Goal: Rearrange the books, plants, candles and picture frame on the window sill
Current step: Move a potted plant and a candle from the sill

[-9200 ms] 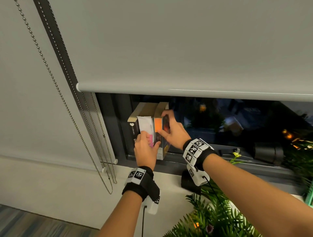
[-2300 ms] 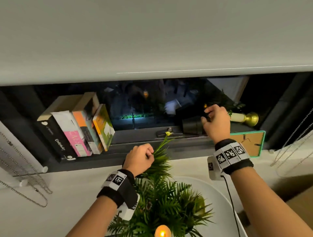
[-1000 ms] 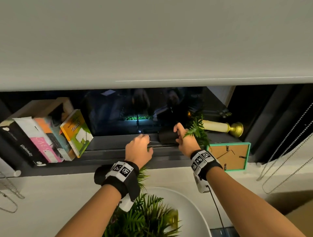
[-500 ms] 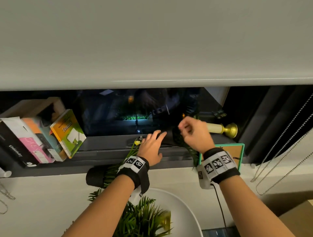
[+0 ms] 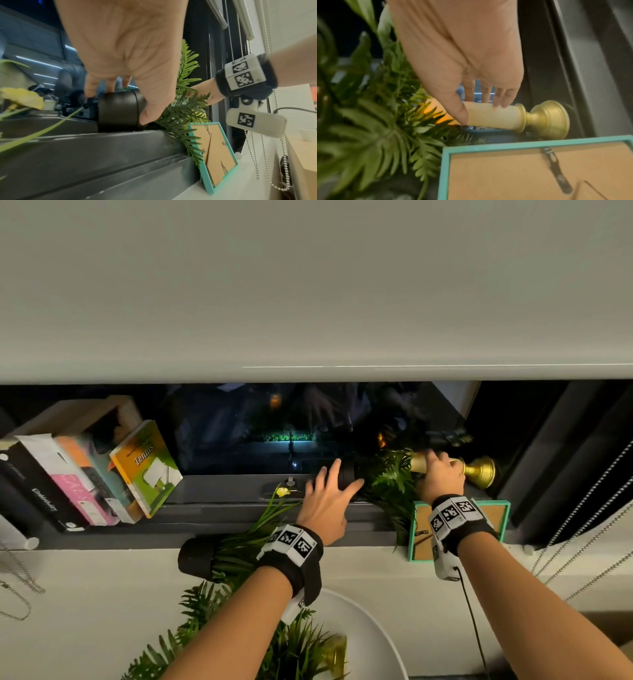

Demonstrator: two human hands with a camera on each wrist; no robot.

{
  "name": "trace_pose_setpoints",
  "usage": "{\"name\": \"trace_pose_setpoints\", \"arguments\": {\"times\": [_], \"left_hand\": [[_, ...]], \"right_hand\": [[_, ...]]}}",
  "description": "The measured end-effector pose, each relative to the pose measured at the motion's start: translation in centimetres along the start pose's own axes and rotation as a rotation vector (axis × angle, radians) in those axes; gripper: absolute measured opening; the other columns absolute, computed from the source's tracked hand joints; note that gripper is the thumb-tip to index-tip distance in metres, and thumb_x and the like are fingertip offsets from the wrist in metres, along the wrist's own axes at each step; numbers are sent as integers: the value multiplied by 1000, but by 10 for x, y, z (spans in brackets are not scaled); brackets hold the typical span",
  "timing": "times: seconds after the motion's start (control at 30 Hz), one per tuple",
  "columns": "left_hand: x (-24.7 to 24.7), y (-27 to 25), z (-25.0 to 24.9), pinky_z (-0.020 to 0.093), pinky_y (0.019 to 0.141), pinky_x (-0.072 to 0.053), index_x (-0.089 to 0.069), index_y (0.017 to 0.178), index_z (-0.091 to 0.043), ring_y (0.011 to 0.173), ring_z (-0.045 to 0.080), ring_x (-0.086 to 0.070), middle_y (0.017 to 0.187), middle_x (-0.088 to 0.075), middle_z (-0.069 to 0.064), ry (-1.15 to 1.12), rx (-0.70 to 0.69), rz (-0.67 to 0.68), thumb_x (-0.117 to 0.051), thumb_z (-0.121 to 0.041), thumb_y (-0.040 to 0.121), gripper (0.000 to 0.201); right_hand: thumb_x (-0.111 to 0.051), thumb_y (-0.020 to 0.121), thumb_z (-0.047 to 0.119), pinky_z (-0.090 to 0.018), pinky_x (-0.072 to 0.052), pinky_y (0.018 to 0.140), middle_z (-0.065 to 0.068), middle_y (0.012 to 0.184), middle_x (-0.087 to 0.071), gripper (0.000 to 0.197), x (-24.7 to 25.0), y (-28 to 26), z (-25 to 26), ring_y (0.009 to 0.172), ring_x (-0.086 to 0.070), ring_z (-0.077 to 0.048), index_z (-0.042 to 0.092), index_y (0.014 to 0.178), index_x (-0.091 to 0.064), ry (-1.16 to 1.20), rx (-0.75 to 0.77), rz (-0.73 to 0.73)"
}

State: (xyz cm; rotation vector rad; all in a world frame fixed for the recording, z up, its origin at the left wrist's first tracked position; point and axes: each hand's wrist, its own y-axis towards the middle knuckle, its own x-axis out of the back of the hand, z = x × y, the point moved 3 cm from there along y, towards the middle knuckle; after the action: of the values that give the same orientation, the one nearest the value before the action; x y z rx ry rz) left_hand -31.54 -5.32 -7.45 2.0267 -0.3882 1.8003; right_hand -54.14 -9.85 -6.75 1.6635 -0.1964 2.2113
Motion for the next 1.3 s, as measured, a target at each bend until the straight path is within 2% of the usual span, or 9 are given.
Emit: {"name": "trace_pose_setpoints", "arguments": {"times": [0.1, 0.2, 0.37, 0.47, 0.63, 0.87, 1.07, 1.17, 1.3], "left_hand": [[0, 3, -8, 60, 113, -24, -27, 146, -27, 145, 46, 0, 158, 9, 19, 32, 60, 63, -64, -2, 82, 79], [3, 7, -16, 56, 110, -33, -31, 143, -22, 143, 48, -5, 158, 5, 22, 93, 99, 56, -66, 2, 81, 76], [8, 12, -25, 48, 97, -48, -37, 139, -13, 140, 51, -20, 157, -7, 28, 164, 157, 12, -56, 1, 90, 55], [10, 13, -23, 46, 92, -51, -36, 143, -10, 140, 49, -23, 157, -11, 27, 140, 194, 14, -46, 6, 92, 54], [25, 1, -8, 41, 85, -50, -47, 128, -9, 114, 36, -57, 126, -55, 14, -23, 261, -39, -53, 1, 90, 40], [40, -29, 0, 38, 84, -45, -56, 114, -8, 107, 33, -57, 114, -60, 11, -396, 382, -259, -66, -18, 87, 30], [50, -64, -3, 39, 82, -48, -59, 94, -12, 97, 32, -60, 95, -65, 11, -532, 414, -344, -70, -22, 85, 17], [54, -87, -5, 35, 86, -45, -60, 95, -14, 99, 28, -58, 96, -66, 8, -578, 446, -339, -69, -27, 85, 18], [45, -129, -13, 23, 78, -36, -56, 89, -20, 92, 16, -56, 98, -64, -1, -614, 453, -294, -70, -30, 84, 19]], "right_hand": [[-57, 84, 1, -56, -28, 105, -8, 141, -37, 64, -8, 6, 5, 133, -26, -40, 24, 140, -35, -46, -50, -9], [-52, 85, -4, -61, -25, 106, -9, 143, -34, 66, -11, 10, 6, 136, -21, -38, 27, 140, -34, -58, -70, -21], [-55, 86, 3, -71, -30, 98, -9, 137, -42, 65, -9, 9, 6, 132, -28, -33, 26, 141, -29, -45, -11, -11], [-55, 82, -5, -72, -33, 95, -11, 132, -47, 66, -1, 6, 8, 129, -33, -35, 21, 139, -33, 31, 63, -29], [-57, 73, -14, -52, -44, 92, -22, 121, -54, 64, 23, 4, 6, 113, -48, -44, 8, 130, -41, 151, 183, -133], [-55, 80, -12, -29, -37, 74, -21, 105, -59, 46, 60, -32, 4, 97, -58, -37, 4, 122, -45, 461, 285, -245], [-59, 83, -2, -14, -33, 65, -5, 90, -56, 35, 97, -81, 12, 80, -54, -21, 1, 115, -46, 695, 450, -393], [-65, 85, 10, 0, -37, 66, 1, 93, -56, 42, 107, -105, 12, 82, -54, -12, 3, 121, -44, 802, 457, -419], [-66, 87, 27, -2, -42, 77, 15, 96, -56, 49, 94, -143, 8, 89, -55, -1, 8, 125, -43, 877, 417, -344]]}}
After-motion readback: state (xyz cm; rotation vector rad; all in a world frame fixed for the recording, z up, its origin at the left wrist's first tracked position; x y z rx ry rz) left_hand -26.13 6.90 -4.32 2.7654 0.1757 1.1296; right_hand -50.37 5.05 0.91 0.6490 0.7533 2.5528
